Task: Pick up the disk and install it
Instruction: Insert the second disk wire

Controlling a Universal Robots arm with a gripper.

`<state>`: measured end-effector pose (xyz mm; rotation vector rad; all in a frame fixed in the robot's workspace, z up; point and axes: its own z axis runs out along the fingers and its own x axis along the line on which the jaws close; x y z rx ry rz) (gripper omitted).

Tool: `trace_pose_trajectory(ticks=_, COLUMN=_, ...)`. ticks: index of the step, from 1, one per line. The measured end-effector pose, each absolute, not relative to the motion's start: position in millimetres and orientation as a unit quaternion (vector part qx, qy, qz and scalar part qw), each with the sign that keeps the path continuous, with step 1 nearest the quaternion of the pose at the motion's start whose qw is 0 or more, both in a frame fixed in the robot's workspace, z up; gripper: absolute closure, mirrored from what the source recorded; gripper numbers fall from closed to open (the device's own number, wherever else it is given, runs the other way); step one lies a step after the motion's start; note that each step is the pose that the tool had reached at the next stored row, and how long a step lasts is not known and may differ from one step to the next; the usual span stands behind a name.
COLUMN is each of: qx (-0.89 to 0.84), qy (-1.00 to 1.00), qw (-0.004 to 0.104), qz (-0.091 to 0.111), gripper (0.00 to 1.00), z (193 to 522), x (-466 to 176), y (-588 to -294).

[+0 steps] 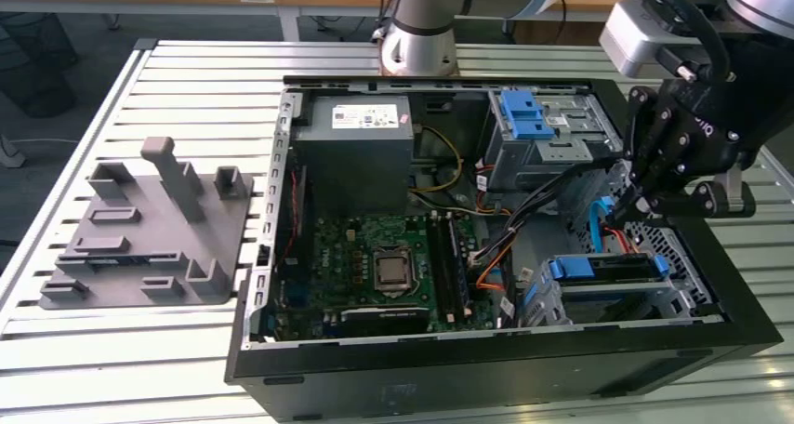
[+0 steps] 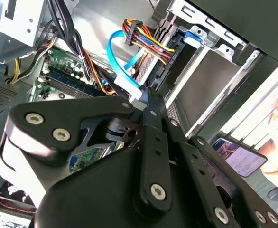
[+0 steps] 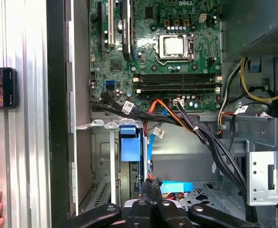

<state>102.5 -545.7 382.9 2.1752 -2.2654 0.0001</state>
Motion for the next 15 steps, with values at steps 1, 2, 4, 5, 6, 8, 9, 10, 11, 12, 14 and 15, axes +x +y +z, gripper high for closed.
trace_pose_trajectory(ticks=1, qx=0.693, qy=-0.721, qw=0.0, qz=0.0, gripper=0.89, z=383.2, x=101.4, y=-545.7)
trace_pose_trajectory(ticks=2, qx=0.693, qy=-0.721, qw=0.0, qz=0.001, gripper=0.89, z=384.0, x=100.2, y=-545.7)
trace_pose_trajectory(ticks=4, qx=0.693, qy=-0.721, qw=-0.001, qz=0.001, gripper=0.89, z=385.7, x=98.5, y=-545.8)
trace_pose_trajectory(ticks=5, qx=0.693, qy=-0.721, qw=-0.001, qz=0.001, gripper=0.89, z=386.3, x=98.1, y=-545.8)
trace_pose_trajectory(ticks=6, qx=0.693, qy=-0.721, qw=-0.001, qz=0.001, gripper=0.89, z=386.4, x=97.9, y=-545.8)
trace_pose_trajectory(ticks=8, qx=0.693, qy=-0.721, qw=-0.001, qz=0.003, gripper=0.83, z=386.5, x=97.7, y=-545.7)
trace_pose_trajectory(ticks=9, qx=0.693, qy=-0.721, qw=-0.001, qz=0.003, gripper=0.83, z=386.5, x=97.6, y=-545.7)
trace_pose_trajectory(ticks=10, qx=0.693, qy=-0.721, qw=-0.001, qz=0.004, gripper=0.83, z=386.5, x=97.5, y=-545.8)
trace_pose_trajectory(ticks=11, qx=0.693, qy=-0.721, qw=-0.001, qz=0.005, gripper=0.76, z=386.5, x=97.5, y=-545.8)
trace_pose_trajectory(ticks=12, qx=0.693, qy=-0.721, qw=-0.001, qz=0.006, gripper=0.76, z=386.6, x=97.3, y=-545.8)
trace_pose_trajectory(ticks=14, qx=0.693, qy=-0.721, qw=-0.002, qz=0.007, gripper=0.76, z=386.6, x=96.6, y=-545.7)
trace_pose_trajectory(ticks=15, qx=0.693, qy=-0.721, qw=-0.002, qz=0.009, gripper=0.76, z=386.6, x=95.8, y=-545.7)
